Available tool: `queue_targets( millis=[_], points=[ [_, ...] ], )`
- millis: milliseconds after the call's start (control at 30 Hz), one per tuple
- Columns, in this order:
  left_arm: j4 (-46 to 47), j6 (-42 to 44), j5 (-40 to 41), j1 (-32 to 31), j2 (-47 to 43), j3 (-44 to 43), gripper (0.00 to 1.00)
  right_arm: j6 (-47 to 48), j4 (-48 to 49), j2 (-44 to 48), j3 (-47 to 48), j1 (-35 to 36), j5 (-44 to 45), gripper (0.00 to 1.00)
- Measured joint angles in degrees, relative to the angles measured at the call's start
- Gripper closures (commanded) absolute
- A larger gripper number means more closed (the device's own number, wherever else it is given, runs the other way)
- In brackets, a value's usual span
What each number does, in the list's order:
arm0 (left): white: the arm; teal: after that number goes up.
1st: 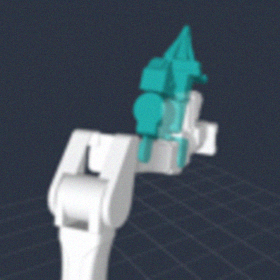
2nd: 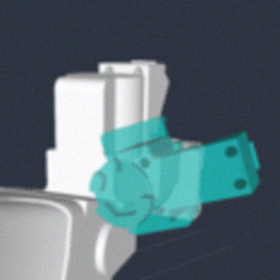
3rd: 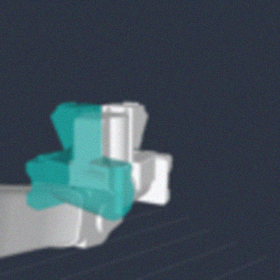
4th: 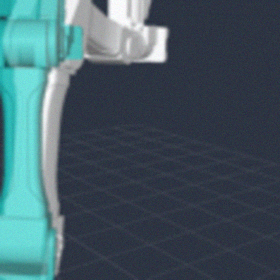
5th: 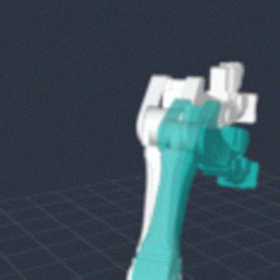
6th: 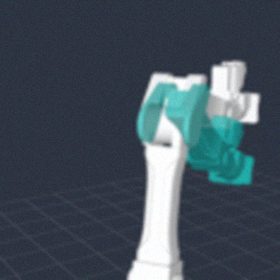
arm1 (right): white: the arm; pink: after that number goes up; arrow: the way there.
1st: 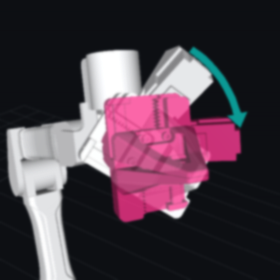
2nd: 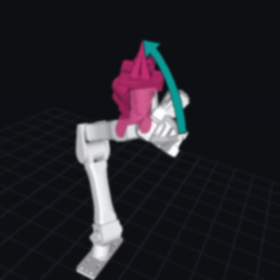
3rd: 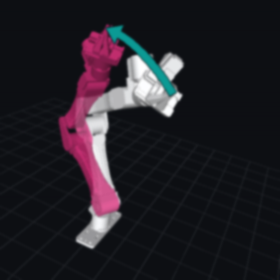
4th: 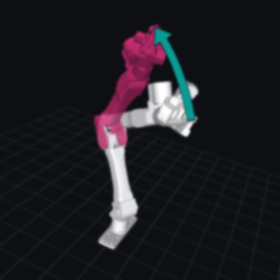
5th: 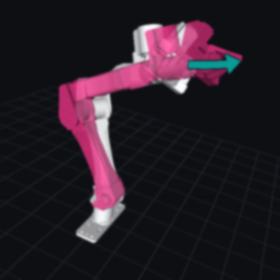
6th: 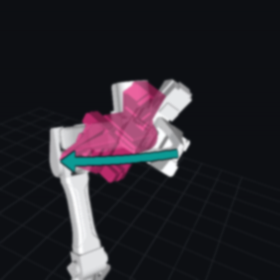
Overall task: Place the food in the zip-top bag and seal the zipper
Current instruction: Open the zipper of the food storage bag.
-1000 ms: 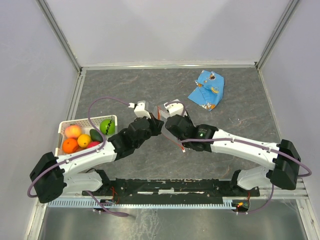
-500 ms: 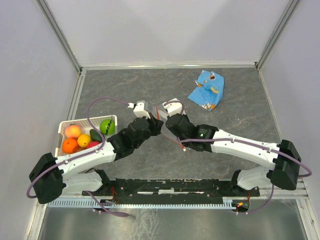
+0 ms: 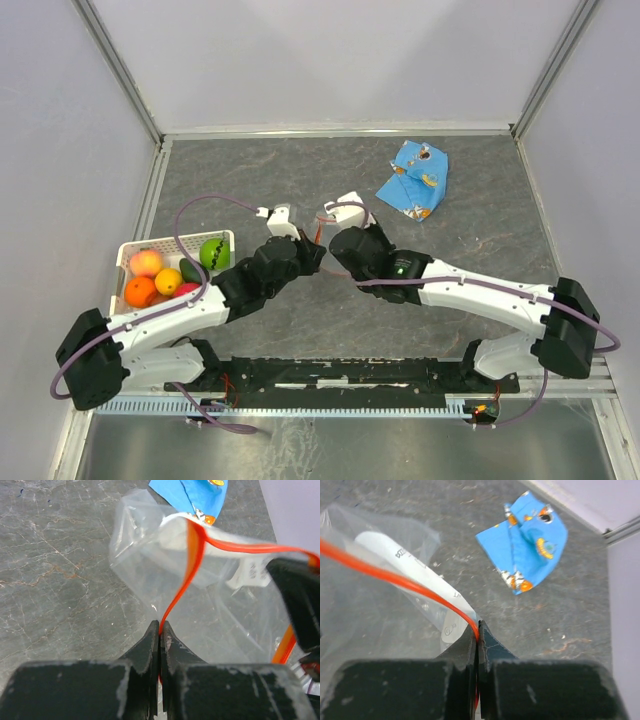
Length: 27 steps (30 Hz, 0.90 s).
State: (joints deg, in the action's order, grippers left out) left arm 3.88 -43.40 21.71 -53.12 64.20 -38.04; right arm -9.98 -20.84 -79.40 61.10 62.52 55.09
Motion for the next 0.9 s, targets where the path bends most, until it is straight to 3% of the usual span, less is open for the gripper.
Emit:
queue_targets(
  millis=[200,367,900],
  points=[
    [-1.6,-0.1,-0.8,0.0,-2.6,1.2,0.95,3.9,5.9,3.4,-2.3,-1.2,7.0,0.98],
    [-1.7,-0.7,-0.9,-0.2,-3.3,1.4,0.87,5.9,10.6,6.8,-5.9,-2.4,6.5,0.98],
    [-7.1,-1.1,1.0,-0.2,-4.9,-0.9,0.33,12.4,19.0,5.4,-8.8,-3.1,1.4,0.98]
  ],
)
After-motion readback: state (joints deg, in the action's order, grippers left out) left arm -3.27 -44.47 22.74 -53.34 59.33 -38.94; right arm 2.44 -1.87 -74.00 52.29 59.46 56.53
